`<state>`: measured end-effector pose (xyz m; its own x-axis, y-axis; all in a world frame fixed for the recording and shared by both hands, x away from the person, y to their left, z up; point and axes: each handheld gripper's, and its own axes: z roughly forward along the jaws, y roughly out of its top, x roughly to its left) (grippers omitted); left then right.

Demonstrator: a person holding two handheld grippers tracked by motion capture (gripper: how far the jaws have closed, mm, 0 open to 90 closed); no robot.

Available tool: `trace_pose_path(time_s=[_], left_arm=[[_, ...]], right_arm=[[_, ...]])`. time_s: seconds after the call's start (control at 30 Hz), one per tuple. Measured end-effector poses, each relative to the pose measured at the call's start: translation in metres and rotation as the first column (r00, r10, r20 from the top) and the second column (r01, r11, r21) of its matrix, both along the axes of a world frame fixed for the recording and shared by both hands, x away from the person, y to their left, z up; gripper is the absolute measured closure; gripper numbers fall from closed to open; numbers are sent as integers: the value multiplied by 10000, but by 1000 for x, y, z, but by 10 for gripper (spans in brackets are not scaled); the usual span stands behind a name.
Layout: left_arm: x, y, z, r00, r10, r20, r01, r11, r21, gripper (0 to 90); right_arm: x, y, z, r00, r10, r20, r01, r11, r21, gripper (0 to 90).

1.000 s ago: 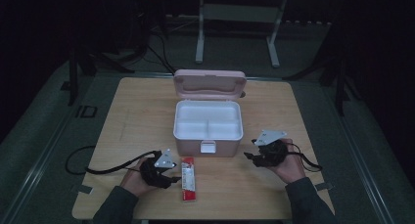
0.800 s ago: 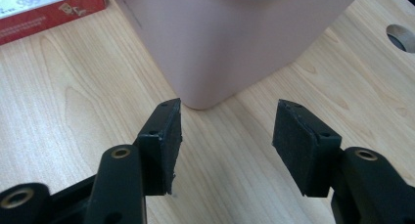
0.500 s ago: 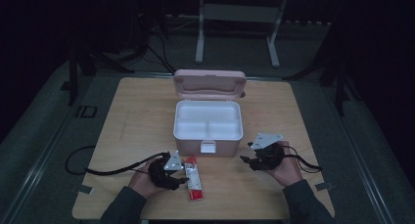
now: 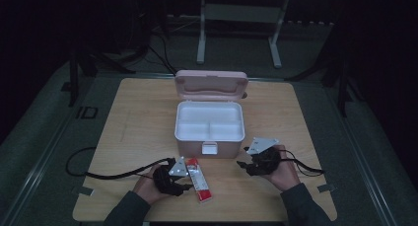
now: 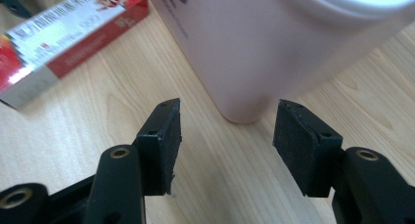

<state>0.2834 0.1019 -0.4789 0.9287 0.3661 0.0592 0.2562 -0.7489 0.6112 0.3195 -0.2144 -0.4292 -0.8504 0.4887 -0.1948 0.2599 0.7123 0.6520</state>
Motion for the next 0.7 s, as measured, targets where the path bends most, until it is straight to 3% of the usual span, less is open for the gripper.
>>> trace_pose_path(time_s=[0.27,0.33,0.5,0.7], left_arm=[[7,-16,8,9995,-118,300,125,9997,-227,524],[8,-11,9,9987,136,489,-128,9998,-168,509],[11,5,13,9957,678,632,-656,9972,-355,498],[10,13,13,9945,814,665,-798,9964,-272,498]], right_arm=[[-4,7,-1,9995,280,-164,-278,9995,138,438],[-9,20,-4,9980,481,-409,-472,9986,220,442],[-12,37,-3,9951,846,-514,-827,9959,367,442],[-15,54,-2,9925,1059,-607,-1032,9936,469,441]])
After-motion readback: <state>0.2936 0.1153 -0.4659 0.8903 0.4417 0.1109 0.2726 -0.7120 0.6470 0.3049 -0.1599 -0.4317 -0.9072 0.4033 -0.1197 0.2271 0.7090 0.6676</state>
